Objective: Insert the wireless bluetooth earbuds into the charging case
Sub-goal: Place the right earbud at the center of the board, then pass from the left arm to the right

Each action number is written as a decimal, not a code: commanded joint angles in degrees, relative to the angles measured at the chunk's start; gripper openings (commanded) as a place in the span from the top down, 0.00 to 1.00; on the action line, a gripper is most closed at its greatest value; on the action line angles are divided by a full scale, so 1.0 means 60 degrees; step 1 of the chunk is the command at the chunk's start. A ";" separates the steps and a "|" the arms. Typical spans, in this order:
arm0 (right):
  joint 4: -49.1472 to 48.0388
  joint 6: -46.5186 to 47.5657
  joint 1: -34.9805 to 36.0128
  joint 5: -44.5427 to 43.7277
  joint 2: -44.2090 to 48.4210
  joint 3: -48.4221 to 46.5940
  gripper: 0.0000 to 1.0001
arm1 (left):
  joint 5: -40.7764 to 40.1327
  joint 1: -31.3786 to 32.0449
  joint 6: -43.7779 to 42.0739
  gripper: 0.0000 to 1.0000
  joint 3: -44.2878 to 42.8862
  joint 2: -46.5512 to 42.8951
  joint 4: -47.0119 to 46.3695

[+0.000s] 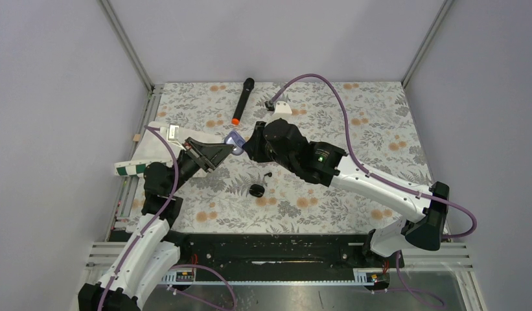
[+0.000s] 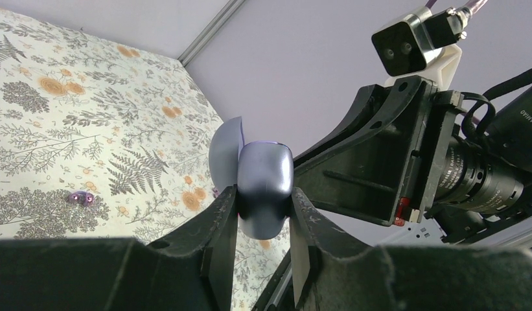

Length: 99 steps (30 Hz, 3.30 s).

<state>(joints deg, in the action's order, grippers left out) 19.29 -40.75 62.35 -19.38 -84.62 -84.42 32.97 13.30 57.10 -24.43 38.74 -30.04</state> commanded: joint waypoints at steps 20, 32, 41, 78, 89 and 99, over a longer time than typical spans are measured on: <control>0.0033 0.0274 -0.0100 -0.0030 0.1103 -0.0209 1.00 | 0.0438 0.0010 -0.0604 1.00 -0.0309 0.0329 -0.0570; -0.0045 0.0054 -0.0853 -0.0250 0.2155 0.0897 1.00 | -0.0173 0.0009 -0.1218 1.00 -0.0182 0.0348 -0.2316; 0.0791 0.0087 -0.2623 0.0684 0.2075 0.3215 1.00 | -0.0055 0.0006 -0.1273 1.00 -0.0965 0.1060 -0.1538; -0.0646 0.1774 -0.2924 0.1543 0.1442 0.4256 0.42 | 0.0820 0.0010 -0.0807 1.00 -0.0060 0.0655 -0.0719; -0.6669 0.1346 -0.2961 0.5514 0.2687 0.4994 0.34 | 0.1539 0.0010 -0.0044 1.00 0.0020 0.0885 -0.2073; -0.8875 -0.0615 -0.3126 0.7325 0.1421 0.4849 0.41 | 0.1727 0.0010 0.0416 1.00 0.0033 0.0787 -0.2559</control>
<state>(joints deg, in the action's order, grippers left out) -24.69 -39.22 44.21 18.35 -75.02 -53.34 41.93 13.61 58.63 -22.50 44.29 -40.29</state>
